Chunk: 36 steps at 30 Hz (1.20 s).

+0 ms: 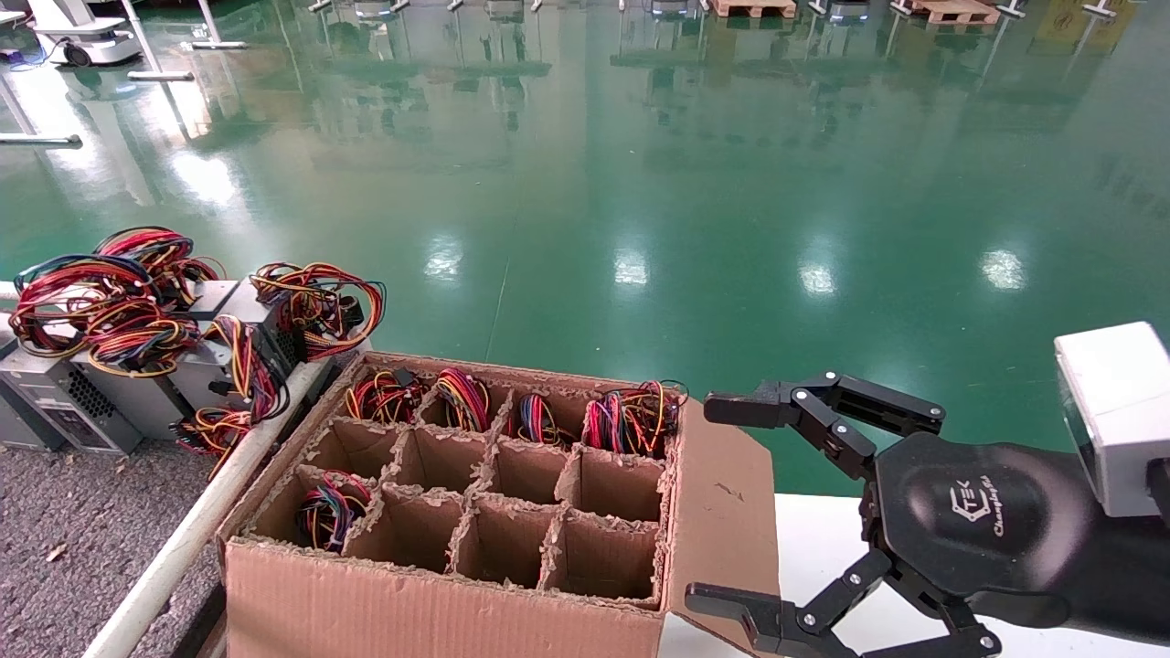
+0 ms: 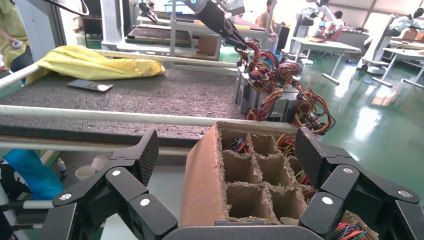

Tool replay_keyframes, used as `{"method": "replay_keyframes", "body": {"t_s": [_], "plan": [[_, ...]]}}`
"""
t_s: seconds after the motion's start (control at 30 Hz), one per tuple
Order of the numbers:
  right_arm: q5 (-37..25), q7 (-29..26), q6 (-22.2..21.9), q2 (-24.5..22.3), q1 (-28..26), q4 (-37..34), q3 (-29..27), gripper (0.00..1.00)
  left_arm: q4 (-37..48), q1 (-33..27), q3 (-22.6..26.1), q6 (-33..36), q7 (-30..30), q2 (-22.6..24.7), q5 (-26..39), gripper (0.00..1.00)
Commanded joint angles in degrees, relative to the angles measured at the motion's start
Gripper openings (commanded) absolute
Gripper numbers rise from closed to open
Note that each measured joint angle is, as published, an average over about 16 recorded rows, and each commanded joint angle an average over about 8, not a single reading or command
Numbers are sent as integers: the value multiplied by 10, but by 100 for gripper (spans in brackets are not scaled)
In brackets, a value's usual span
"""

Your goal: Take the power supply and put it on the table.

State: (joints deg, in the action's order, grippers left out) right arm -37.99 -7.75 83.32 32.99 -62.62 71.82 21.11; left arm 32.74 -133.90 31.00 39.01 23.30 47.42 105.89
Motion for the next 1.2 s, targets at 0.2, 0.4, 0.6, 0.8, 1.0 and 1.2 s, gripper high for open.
{"method": "replay_keyframes", "body": {"t_s": [0.2, 0.4, 0.6, 0.8, 1.0, 1.2], "plan": [[0, 0, 0, 0, 0, 0, 0, 100, -10, -5, -3, 1, 8, 2, -3, 100], [0, 0, 0, 0, 0, 0, 0, 100, -30, -13, -15, -2, 31, 1, -17, 100], [0, 0, 0, 0, 0, 0, 0, 100, -73, 6, -67, 4, 74, -8, -78, 100], [0, 0, 0, 0, 0, 0, 0, 100, -155, 67, -139, -20, 88, 12, -169, 100], [0, 0, 0, 0, 0, 0, 0, 100, -231, 119, -180, -40, 67, 52, -222, 100], [0, 0, 0, 0, 0, 0, 0, 100, -280, 129, -182, -71, 48, 101, -224, 100]]}}
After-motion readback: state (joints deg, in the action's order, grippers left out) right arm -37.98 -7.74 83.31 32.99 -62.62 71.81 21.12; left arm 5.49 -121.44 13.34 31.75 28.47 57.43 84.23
